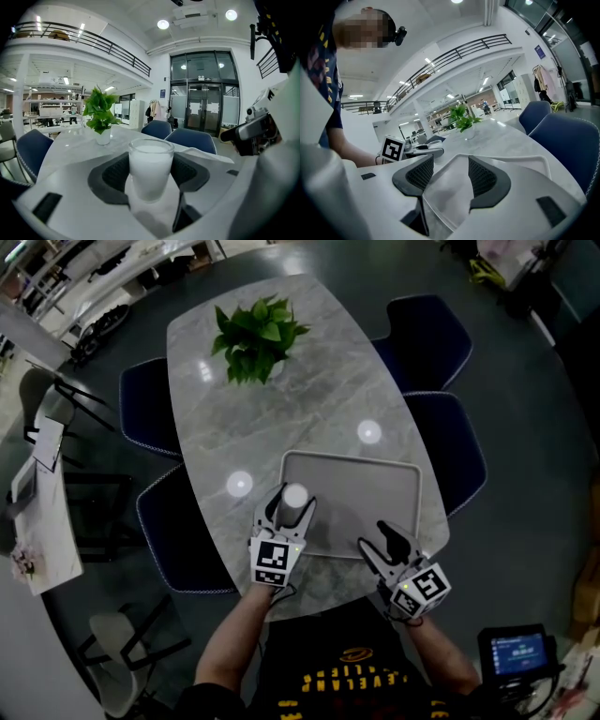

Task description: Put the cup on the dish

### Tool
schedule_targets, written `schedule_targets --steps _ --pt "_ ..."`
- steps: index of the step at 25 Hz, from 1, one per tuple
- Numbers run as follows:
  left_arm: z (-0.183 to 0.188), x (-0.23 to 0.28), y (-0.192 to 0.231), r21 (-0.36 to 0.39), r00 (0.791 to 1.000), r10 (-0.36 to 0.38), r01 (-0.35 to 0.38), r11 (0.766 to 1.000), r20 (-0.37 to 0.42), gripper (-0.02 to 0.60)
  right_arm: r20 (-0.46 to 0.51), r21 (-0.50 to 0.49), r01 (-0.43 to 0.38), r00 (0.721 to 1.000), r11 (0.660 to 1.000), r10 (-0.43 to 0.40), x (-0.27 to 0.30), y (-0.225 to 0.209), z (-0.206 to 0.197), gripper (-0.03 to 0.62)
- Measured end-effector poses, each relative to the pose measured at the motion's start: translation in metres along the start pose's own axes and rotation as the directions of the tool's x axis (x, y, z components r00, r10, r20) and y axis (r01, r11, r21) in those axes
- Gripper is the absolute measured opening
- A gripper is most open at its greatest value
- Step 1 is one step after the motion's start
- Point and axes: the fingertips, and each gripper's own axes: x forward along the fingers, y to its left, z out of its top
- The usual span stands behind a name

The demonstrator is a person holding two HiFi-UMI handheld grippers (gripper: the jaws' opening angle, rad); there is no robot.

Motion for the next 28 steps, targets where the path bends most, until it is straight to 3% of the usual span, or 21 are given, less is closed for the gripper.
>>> schedule_targets --steps 20,28 --pt "-0.044 0.053 0.011 -0.042 0.998 0.048 -0.050 0.998 -0.035 0.264 -0.067 0.002 0.013 0.998 1.000 -0.013 0.012 -0.015 -0.012 0.238" --pt "-0.053 0.057 -0.002 0.063 0.995 0.036 -0.030 0.998 -0.098 0.264 -0.066 0.004 0.010 0.998 1.000 -0.009 0.018 -0.011 -0.010 0.238"
